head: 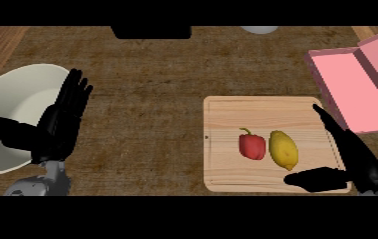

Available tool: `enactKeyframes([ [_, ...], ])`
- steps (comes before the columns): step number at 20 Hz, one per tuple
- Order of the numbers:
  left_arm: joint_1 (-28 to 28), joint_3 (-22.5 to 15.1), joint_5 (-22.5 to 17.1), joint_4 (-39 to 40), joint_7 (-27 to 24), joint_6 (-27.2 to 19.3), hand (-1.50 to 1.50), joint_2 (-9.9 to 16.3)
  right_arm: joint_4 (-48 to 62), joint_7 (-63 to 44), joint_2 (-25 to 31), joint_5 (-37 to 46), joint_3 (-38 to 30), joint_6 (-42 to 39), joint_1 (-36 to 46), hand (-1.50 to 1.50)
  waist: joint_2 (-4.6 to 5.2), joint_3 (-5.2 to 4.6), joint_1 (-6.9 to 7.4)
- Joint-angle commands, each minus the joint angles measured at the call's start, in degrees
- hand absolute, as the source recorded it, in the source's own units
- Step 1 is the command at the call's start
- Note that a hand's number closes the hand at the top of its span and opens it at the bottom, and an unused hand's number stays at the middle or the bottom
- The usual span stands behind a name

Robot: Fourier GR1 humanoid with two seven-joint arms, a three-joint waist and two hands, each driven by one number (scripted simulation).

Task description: Pick the lemon from the cutting board and place it in the cardboard box

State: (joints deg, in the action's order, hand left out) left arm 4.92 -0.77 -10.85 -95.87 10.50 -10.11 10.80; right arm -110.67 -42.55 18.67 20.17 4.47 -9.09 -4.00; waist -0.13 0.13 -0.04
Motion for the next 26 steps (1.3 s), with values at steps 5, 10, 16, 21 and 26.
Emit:
enactKeyframes([
  [5, 3.10, 3.26, 0.80, 3.14, 0.57, 0.75, 0.00, -1.10, -0.98, 2.36, -2.55, 0.94, -1.29, -3.21, -2.01, -1.50, 0.11, -0.13, -0.18],
  [10, 0.26, 5.34, 0.11, 1.31, 0.03, 4.34, 0.00, 0.45, 1.33, 3.19, -4.55, 3.19, -0.66, -3.86, -2.39, -1.50, 0.10, -0.14, -0.08],
  [16, 1.05, 6.18, 0.25, -0.40, 3.00, 4.86, 0.00, -0.15, 11.04, 7.40, -6.89, 6.50, -1.67, -2.50, 2.65, -1.50, 0.13, -0.13, 0.09],
  [21, 0.04, 5.51, 1.94, 2.80, -1.27, 5.36, 0.00, -2.43, 5.46, 5.12, -9.07, 8.39, -0.06, -2.43, -1.37, -1.50, 0.10, -0.14, -0.08],
  [26, -1.81, 5.10, 1.71, -1.90, 2.62, 5.39, 0.00, -2.44, 10.28, 10.35, -9.31, 10.49, 0.11, -1.44, -0.69, -1.50, 0.08, -0.13, 0.11],
])
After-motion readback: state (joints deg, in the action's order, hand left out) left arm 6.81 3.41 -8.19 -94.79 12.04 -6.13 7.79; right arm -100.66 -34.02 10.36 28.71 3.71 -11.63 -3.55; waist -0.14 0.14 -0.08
